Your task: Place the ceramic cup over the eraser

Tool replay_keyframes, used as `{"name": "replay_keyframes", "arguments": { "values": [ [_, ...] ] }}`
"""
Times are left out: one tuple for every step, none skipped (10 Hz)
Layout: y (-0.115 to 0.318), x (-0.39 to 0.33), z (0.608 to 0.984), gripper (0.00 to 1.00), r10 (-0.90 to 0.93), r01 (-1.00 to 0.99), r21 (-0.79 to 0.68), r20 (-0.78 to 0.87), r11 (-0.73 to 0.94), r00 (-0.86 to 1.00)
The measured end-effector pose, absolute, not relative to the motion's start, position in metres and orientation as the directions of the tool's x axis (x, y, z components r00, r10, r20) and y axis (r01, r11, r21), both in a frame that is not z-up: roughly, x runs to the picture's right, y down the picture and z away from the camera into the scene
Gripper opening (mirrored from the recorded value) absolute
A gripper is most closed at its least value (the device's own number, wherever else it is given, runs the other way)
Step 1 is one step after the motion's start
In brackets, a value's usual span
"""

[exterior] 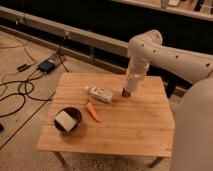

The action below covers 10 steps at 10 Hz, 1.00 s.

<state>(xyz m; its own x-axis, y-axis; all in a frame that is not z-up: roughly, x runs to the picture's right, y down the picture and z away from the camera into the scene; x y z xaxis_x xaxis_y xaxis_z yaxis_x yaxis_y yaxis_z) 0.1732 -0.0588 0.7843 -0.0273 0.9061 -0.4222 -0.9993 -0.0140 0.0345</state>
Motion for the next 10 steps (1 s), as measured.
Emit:
{"name": "replay_keyframes", "arguments": {
  "values": [
    [-0.063,0.175,0.788,0.0,0.911,-0.999,0.028,-0.412,-0.015,-0.025],
    [-0.066,0.175,0.789,0.0,0.913,-1.0,0.023,-0.408,-0.015,-0.023],
    [-0.067,0.175,0.792,0.0,0.912,-1.0,0.016,-0.409,-0.016,-0.021],
    [-0.066,0.173,0.798,0.0,0.911,-1.0,0.006,-0.413,-0.015,-0.016],
    [-0.063,0.172,0.806,0.0,0.906,-1.0,-0.004,-0.423,-0.011,-0.008],
    [-0.06,0.172,0.81,0.0,0.903,-1.0,-0.009,-0.429,-0.008,-0.004],
    [-0.054,0.171,0.818,0.0,0.896,-1.0,-0.016,-0.445,-0.003,0.005],
    [-0.049,0.169,0.827,0.0,0.887,-1.0,-0.022,-0.462,0.007,0.017],
    [-0.043,0.167,0.835,0.0,0.878,-0.999,-0.029,-0.477,0.019,0.03],
    [-0.04,0.164,0.841,0.0,0.872,-0.999,-0.034,-0.488,0.026,0.039]
  ]
}}
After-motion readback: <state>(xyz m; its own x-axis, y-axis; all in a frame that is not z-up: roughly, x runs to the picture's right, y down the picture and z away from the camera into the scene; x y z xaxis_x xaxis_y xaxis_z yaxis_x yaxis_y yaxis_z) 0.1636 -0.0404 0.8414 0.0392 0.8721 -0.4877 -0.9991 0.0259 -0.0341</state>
